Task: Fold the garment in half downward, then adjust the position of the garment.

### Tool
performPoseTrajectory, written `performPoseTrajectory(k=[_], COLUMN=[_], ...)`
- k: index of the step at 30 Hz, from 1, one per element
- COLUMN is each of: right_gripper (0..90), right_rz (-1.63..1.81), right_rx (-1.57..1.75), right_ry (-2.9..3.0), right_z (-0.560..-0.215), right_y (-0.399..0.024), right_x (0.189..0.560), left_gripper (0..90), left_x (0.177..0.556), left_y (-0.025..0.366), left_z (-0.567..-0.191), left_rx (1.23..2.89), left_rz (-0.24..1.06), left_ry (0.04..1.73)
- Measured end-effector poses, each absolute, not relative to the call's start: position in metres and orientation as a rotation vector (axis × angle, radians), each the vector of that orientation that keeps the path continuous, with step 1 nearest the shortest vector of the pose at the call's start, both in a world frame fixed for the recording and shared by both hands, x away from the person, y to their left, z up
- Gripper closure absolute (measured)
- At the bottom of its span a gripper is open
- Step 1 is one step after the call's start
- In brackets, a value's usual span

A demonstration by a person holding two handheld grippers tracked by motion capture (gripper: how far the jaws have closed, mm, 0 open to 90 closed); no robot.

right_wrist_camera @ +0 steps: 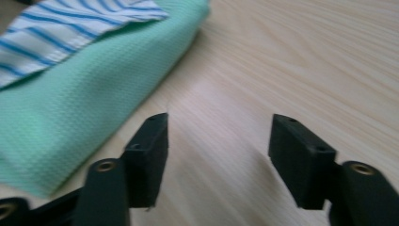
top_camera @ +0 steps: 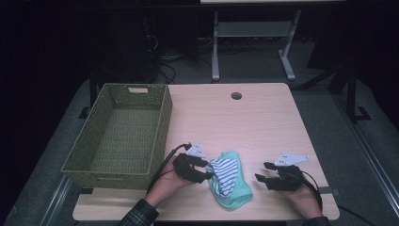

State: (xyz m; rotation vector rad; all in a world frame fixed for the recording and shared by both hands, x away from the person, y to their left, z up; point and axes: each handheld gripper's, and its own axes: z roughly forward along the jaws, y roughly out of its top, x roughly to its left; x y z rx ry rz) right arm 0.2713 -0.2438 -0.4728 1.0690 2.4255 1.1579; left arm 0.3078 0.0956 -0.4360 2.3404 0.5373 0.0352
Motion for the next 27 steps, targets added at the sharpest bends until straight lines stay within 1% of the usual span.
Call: performPoseTrajectory(k=[2, 4, 6, 9, 14, 16, 23, 27], right_gripper=[28.1, 23.1, 18.5, 13.9, 11.5, 10.8, 10.8, 10.7], right_rz=[1.141, 1.108, 1.092, 1.085, 1.024, 1.031, 1.029, 1.028], right_rx=[1.106, 1.137, 1.156, 1.165, 1.144, 1.16, 1.161, 1.162], right_ry=[2.408, 2.394, 2.382, 2.359, 2.354, 2.363, 2.362, 2.363], right_z=[-0.475, -0.478, -0.481, -0.481, -0.482, -0.482, -0.482, -0.482], right_y=[-0.249, -0.253, -0.255, -0.256, -0.253, -0.254, -0.254, -0.254], right_x=[0.274, 0.277, 0.279, 0.28, 0.281, 0.283, 0.283, 0.283], left_gripper=[40.3, 35.9, 31.4, 25.0, 17.5, 16.2, 14.2, 14.2], left_x=[0.307, 0.305, 0.303, 0.301, 0.299, 0.299, 0.298, 0.297], left_y=[0.095, 0.093, 0.089, 0.084, 0.074, 0.07, 0.055, 0.045], left_z=[-0.433, -0.43, -0.427, -0.423, -0.42, -0.419, -0.416, -0.42], left_rx=[2.349, 2.346, 2.345, 2.366, 2.392, 2.407, 2.448, 2.464], left_rz=[0.029, 0.027, 0.023, 0.029, 0.021, 0.023, 0.045, 0.029], left_ry=[0.52, 0.51, 0.502, 0.47, 0.439, 0.419, 0.36, 0.35])
